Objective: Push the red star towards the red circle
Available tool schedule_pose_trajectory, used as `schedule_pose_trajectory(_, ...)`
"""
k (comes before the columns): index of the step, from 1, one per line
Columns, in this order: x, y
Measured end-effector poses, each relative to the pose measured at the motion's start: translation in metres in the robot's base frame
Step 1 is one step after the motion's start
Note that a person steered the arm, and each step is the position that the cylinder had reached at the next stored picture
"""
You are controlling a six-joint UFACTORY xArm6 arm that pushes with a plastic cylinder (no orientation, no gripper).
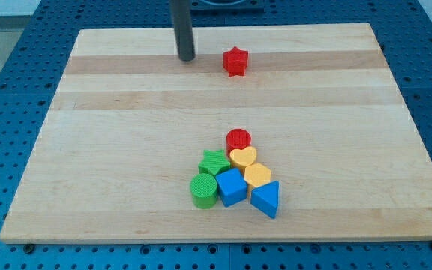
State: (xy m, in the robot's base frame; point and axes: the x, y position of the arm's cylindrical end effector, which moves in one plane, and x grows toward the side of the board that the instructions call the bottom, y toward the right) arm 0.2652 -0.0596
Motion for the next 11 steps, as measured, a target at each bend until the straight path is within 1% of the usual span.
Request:
schedule_pose_trajectory(1,-0.013,0.053)
schedule_pose_trajectory(2,-0.014,0.094)
schedule_pose_trajectory(3,0.001,0.096)
schedule_pose_trajectory(6,0.057,0.037)
schedule_pose_trajectory(8,0.112,0.031)
schedule_pose_trajectory(9,0.125,0.031)
schedule_pose_trajectory(11,0.123,0.051)
